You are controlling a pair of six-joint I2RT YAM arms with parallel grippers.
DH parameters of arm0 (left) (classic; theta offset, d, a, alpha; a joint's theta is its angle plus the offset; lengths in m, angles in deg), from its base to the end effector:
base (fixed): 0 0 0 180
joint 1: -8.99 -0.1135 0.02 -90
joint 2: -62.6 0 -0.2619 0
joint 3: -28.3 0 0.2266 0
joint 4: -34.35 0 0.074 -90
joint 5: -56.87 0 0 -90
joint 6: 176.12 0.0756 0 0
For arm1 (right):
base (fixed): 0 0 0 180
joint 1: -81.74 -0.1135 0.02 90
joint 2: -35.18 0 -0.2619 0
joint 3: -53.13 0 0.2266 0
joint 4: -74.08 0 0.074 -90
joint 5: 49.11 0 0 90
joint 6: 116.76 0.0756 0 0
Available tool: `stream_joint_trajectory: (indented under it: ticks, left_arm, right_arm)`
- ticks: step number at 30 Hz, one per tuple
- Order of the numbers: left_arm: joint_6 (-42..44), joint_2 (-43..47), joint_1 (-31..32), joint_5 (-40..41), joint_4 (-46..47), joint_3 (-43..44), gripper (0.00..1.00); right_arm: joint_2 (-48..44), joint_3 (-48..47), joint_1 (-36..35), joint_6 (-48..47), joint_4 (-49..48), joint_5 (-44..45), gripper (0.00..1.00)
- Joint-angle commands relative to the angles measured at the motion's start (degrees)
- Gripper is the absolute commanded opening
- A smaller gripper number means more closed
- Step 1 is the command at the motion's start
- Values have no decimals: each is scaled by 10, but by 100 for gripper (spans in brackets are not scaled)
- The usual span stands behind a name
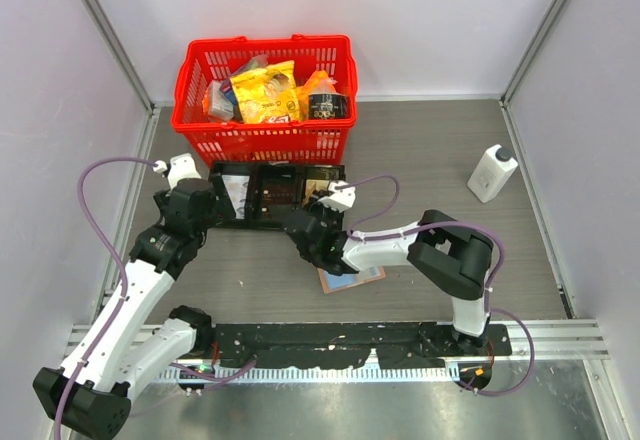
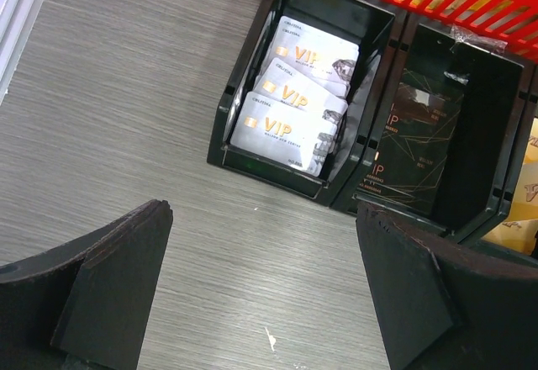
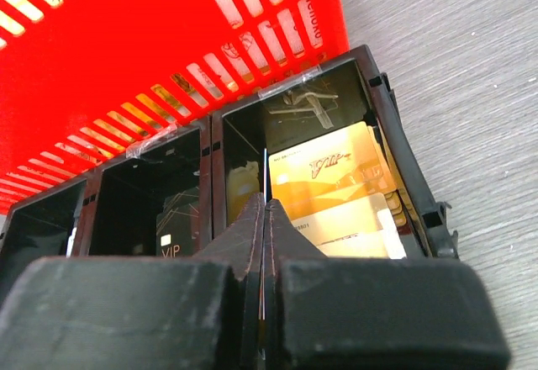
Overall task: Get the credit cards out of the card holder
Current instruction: Place the credit card in the storage box.
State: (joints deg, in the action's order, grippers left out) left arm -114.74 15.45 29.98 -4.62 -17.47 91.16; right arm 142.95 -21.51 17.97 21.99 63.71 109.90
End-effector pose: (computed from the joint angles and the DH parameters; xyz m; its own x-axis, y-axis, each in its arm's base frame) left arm 0.1749 -0.0284 0.2841 -0.4613 -0.2738 -0.8439 -0.3033 0.9426 -0.1400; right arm 0.2325 0.3123 0.2000 -0.0682 0.4709 -0.8796 0.1676 0.8745 0.4551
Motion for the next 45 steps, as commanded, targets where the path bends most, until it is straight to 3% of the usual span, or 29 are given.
stream_joint_trajectory:
  ticks: [1, 3, 6, 12, 17, 21, 24, 28, 36, 41, 45]
  left_arm:
    - [10, 7, 3, 16, 26, -3, 95]
    - [9, 7, 3, 15, 26, -3, 95]
    - [10, 6, 3, 14, 26, -4, 95]
    - [12, 7, 2, 8, 27, -6, 96]
    - [13, 11, 2, -1, 30, -7, 95]
    - [14, 13, 3, -12, 32, -8, 95]
    - [18, 16, 3, -33, 38, -13, 95]
    - [20, 15, 2, -69, 45, -14, 95]
    - [1, -16, 3, -144, 25, 1, 88]
    - [-27, -32, 25, -170, 10, 3, 85]
    - [-83, -45, 105, -139, 9, 2, 84]
  right_arm:
    - [17, -30, -17, 28, -7, 84, 1]
    - [22, -35, -24, 42, 14, 83, 2]
    - [28, -42, -32, 67, 57, 82, 15]
    - [15, -43, -38, 104, 124, 67, 25]
    - [-20, -39, -39, 136, 188, 48, 32]
    - [-50, -48, -39, 181, 299, 43, 38]
    - [-92, -41, -38, 152, 329, 24, 45]
    - [-156, -15, -22, 67, 340, -45, 56]
    - [-318, 89, 58, 7, 365, -266, 72]
    - [-409, 164, 130, -31, 367, -405, 73]
    - [-440, 200, 174, -68, 367, -513, 72]
